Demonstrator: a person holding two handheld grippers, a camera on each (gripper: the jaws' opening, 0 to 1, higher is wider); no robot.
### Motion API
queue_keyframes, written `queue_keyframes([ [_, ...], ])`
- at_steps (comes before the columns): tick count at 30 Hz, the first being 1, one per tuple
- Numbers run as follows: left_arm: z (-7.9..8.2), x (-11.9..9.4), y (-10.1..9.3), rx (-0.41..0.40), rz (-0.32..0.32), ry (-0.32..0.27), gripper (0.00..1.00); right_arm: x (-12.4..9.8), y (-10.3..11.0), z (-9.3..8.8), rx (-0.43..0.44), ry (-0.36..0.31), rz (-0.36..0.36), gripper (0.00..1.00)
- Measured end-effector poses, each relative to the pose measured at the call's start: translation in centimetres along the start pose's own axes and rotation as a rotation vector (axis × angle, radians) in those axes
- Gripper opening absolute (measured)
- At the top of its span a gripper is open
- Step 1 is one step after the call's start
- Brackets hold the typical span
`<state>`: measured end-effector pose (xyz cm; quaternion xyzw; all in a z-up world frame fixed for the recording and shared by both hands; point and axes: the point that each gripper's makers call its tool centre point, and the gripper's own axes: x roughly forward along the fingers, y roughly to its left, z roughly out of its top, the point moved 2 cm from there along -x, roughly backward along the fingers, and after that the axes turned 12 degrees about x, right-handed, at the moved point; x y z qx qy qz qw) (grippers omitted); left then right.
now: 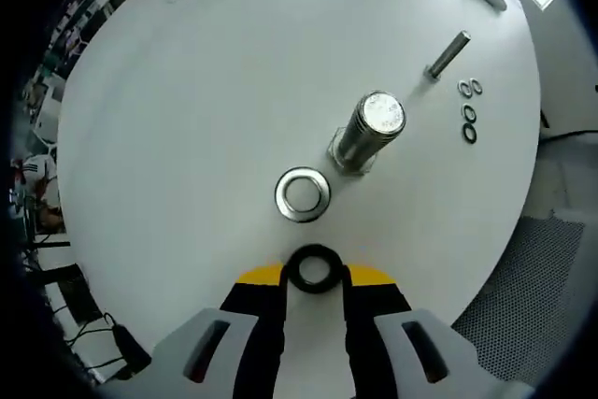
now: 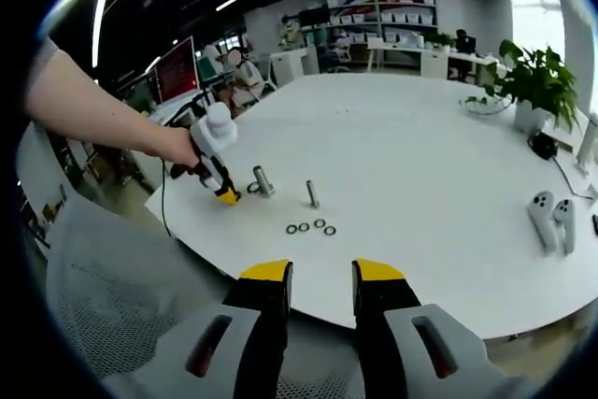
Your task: Place the washer onto the threaded stud by aligning its center hole with the stud, sliding it down to the base, and recovering from edge contact or off-axis alignment until the washer reaches the visible bottom stop.
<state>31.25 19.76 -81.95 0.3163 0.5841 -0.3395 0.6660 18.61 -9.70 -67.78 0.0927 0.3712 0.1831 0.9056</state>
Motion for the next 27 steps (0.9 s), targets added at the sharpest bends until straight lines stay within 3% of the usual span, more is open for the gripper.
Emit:
queue_keyframes([
  [3, 0.08, 0.04, 0.28, -0.108, -0.006, -0.064, 0.22, 0.0, 0.0, 0.05, 0.001, -0.002, 0.001, 0.28],
  [8, -0.05, 0.0, 0.0, -0.051, 0.006, -0.061, 0.22, 0.0, 0.03, 0.05, 0.0, -0.003, 0.003, 0.28],
  [16, 0.17, -0.05, -0.03, -0.111, 0.01, -0.044, 0.23, -0.02, 0.03, 0.0, -0.002, -0.001, 0.002, 0.28],
  [23, 0.3, 0.02, -0.08, -0.113, 0.018, -0.012, 0.23, -0.05, 0.08, -0.04, -0.001, 0.0, 0.002, 0.28],
  [27, 0.18, 0.02, -0.09, -0.127, 0.035, -0.043, 0.21, -0.07, 0.05, -0.03, -0.001, -0.001, 0.001, 0.28],
])
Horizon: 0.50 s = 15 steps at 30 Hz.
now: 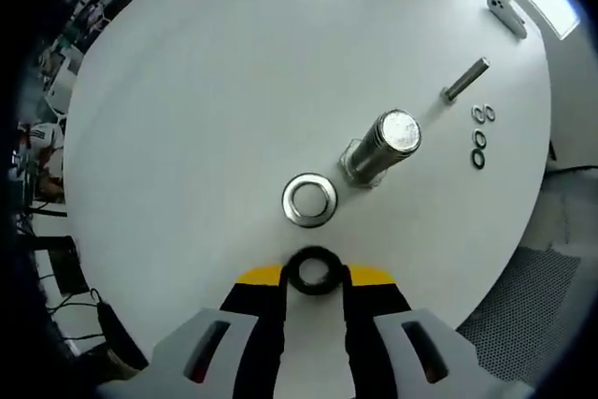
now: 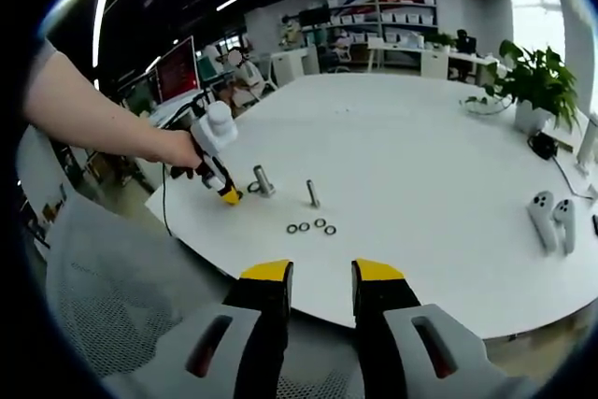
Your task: Place the washer onto the threaded stud by aligning its center hole with the stud, sliding it down to the base, and recovering from edge contact or off-axis alignment until the washer reaches the visible bottom stop.
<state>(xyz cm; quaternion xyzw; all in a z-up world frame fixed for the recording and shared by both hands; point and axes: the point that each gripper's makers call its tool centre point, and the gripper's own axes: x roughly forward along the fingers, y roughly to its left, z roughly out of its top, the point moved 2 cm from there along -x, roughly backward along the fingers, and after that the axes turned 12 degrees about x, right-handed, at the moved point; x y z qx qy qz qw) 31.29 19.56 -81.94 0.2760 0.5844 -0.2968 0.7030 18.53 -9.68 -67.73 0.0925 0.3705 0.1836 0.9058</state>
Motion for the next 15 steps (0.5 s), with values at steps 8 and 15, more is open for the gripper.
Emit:
queue_keyframes([
  [8, 0.03, -0.04, 0.0, 0.023, -0.005, -0.026, 0.21, 0.0, -0.04, 0.05, -0.011, -0.002, -0.003, 0.26],
  [15, 0.03, -0.13, 0.23, 0.065, -0.003, -0.024, 0.2, 0.03, -0.11, -0.03, -0.007, 0.004, -0.006, 0.26],
])
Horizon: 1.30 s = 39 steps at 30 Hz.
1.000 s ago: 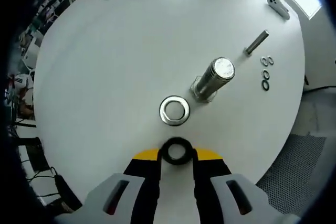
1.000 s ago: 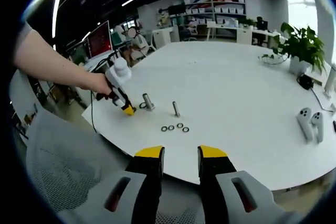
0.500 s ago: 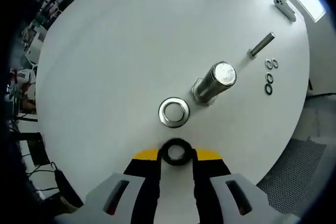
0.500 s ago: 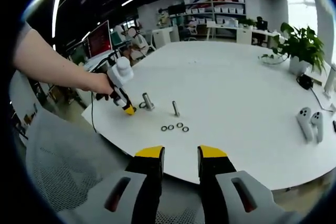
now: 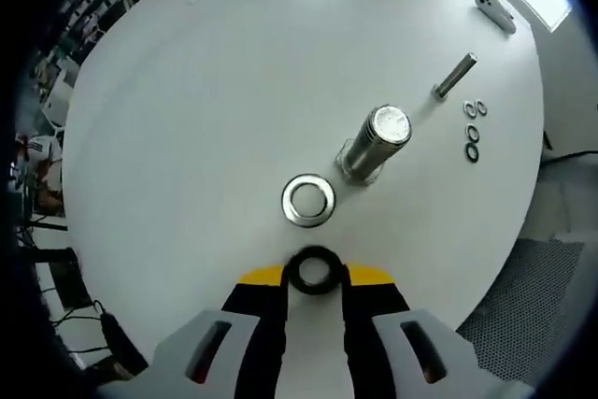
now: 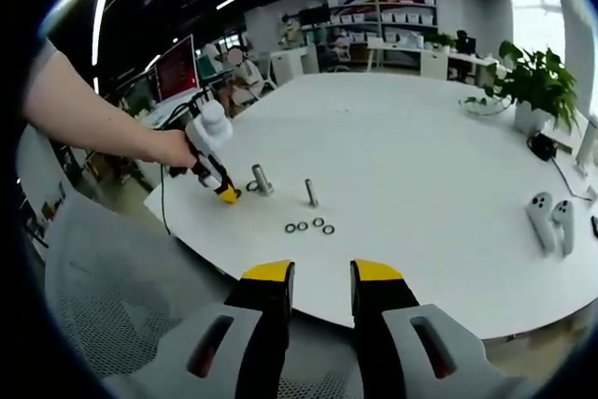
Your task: Place the washer onto the threaded stud by aligning its center hole with the stud, sliding it down to the base, and recovering from edge contact or off-axis alignment until the washer reaches the visible bottom stop.
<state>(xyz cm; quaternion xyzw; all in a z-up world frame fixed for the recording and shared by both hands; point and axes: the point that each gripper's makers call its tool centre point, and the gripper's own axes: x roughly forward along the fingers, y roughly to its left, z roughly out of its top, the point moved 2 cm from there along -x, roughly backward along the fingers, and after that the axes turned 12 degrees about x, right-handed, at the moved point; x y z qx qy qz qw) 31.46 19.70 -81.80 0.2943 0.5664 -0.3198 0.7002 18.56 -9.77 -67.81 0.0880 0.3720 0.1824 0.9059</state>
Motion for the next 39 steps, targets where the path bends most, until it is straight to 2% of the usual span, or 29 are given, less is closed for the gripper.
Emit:
queue_keyframes([
  [11, 1.0, -1.5, 0.0, 0.075, -0.004, -0.026, 0.2, 0.1, 0.0, -0.1, -0.002, 0.008, 0.001, 0.26],
  [20, 1.8, -2.8, 0.3, 0.055, -0.009, -0.064, 0.19, 0.1, 0.0, -0.2, -0.004, 0.013, 0.002, 0.26],
  [27, 4.0, -4.8, -0.1, 0.073, -0.03, -0.128, 0.19, 0.2, 0.2, -0.3, -0.005, 0.02, 0.007, 0.26],
  [34, 6.6, -6.7, -0.5, 0.129, -0.015, -0.175, 0.2, 0.2, 0.4, -0.3, -0.013, 0.021, 0.019, 0.26],
  [39, 7.6, -6.6, -1.3, 0.159, -0.023, -0.168, 0.2, 0.1, 0.4, -0.2, -0.009, 0.014, 0.022, 0.26],
])
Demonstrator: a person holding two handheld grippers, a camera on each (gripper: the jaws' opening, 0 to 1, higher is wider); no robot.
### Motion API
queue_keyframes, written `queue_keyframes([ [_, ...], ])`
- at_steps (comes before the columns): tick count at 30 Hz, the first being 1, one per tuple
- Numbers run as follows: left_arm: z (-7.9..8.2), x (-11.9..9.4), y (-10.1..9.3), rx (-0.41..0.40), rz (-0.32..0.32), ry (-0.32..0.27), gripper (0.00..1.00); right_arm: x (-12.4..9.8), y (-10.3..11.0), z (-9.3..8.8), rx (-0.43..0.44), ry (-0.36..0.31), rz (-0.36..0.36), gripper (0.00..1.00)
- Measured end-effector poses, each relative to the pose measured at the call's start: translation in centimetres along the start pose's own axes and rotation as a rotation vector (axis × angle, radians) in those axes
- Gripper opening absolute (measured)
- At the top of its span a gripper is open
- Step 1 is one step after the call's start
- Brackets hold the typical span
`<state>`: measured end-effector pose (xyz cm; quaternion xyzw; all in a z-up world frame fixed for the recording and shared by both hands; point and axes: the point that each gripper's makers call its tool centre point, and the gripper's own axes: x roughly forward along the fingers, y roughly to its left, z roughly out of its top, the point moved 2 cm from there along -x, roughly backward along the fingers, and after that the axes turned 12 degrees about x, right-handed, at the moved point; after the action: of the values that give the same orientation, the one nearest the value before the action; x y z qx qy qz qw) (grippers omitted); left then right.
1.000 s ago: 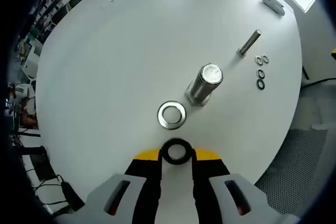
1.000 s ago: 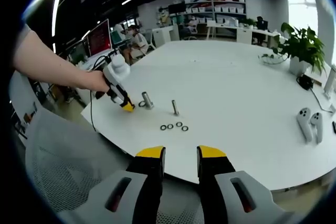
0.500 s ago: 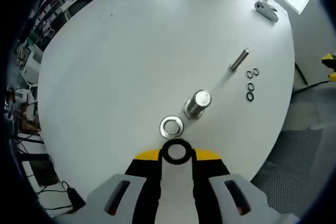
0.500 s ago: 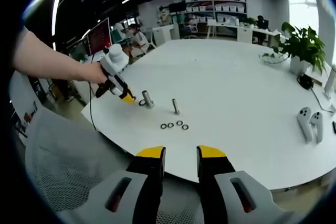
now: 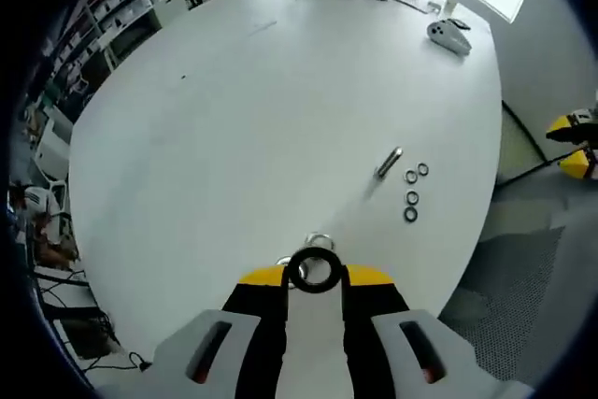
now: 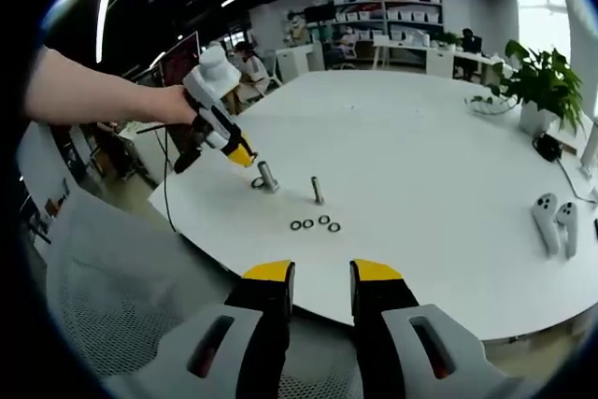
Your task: Place the washer onto the threaded stud by aligning its center hole with the stud, sliding it down to the base, and recovering from edge contact or off-axis alignment until the washer reaches the visible bottom stop.
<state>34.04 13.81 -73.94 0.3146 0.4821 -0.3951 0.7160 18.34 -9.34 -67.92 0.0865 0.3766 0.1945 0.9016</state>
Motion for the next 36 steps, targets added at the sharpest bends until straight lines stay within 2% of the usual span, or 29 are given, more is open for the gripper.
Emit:
queue_keyframes([
  [7, 0.9, 0.6, -0.4, 0.037, -0.001, 0.025, 0.2, 0.0, 0.1, 0.0, -0.006, 0.001, 0.005, 0.26],
  [12, 0.6, 1.5, -0.1, 0.078, -0.004, 0.072, 0.19, 0.0, 0.2, 0.0, -0.005, -0.001, 0.008, 0.26],
  [22, 0.8, 1.9, -0.1, 0.101, -0.01, 0.089, 0.2, 0.0, 0.1, 0.1, -0.007, -0.003, 0.007, 0.26],
  [36, 0.2, 4.5, -0.1, 0.147, -0.018, 0.153, 0.2, 0.0, 0.1, 0.1, -0.004, -0.001, 0.003, 0.26],
])
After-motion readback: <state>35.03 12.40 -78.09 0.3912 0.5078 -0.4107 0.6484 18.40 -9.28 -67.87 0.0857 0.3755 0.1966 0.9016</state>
